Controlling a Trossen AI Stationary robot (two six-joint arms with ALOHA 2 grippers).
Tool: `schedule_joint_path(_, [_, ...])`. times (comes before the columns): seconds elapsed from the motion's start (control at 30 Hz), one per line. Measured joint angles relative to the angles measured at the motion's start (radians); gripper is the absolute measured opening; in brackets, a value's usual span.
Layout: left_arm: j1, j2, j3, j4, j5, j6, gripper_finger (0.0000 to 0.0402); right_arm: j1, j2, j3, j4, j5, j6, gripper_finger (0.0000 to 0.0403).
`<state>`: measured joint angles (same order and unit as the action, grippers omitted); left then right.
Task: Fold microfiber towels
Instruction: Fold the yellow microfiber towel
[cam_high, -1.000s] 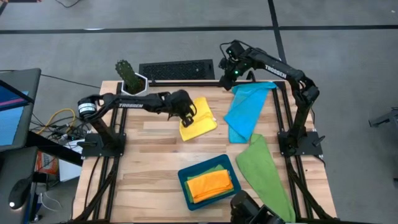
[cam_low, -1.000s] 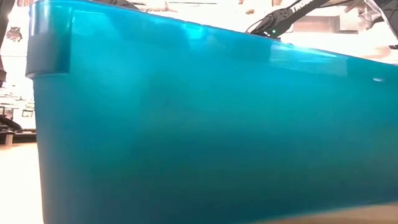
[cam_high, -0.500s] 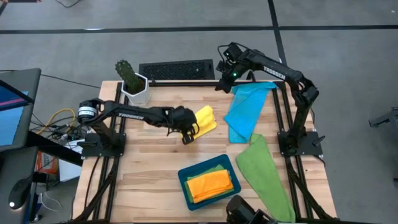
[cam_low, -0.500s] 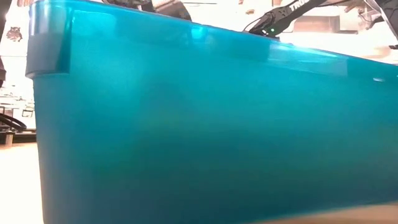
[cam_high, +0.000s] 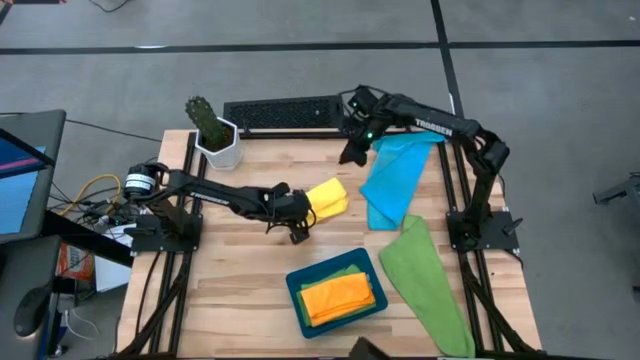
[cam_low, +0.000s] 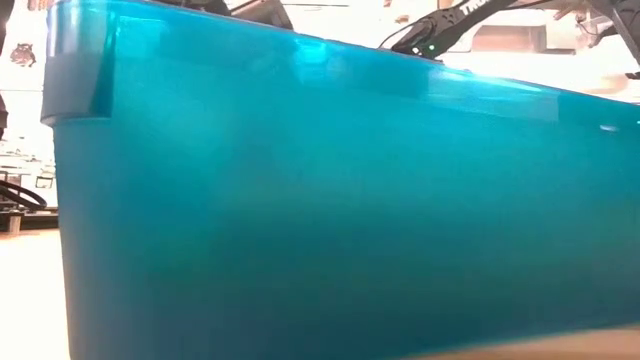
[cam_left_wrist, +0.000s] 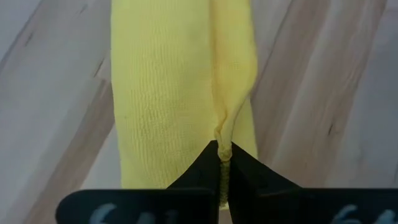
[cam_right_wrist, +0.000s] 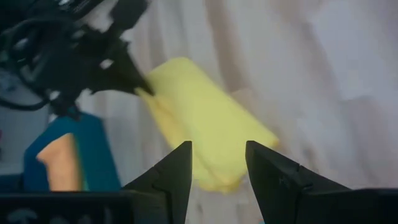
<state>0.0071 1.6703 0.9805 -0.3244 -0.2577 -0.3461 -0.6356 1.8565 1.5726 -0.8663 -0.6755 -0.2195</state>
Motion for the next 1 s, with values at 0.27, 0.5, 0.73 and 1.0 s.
schedule_joint_path(0.27, [0.0, 0.0, -0.017, 0.081, 0.009, -0.029, 0.0, 0.105, 0.0, -0.15, 0.181, -0.071, 0.049, 0.0175])
schedule_joint_path(0.5, [0.0, 0.054, -0.012, 0.098, 0.055, -0.035, 0.0, 0.162, 0.001, -0.289, 0.377, -0.077, 0.114, 0.0175])
schedule_joint_path(0.73, [0.0, 0.105, -0.014, 0.086, 0.036, -0.088, 0.0, 0.187, 0.001, -0.424, 0.58, 0.173, 0.125, 0.0175])
schedule_joint_path(1.0, [0.0, 0.103, -0.014, 0.074, 0.061, -0.135, 0.0, 0.203, 0.014, -0.512, 0.722, 0.283, 0.115, 0.0175])
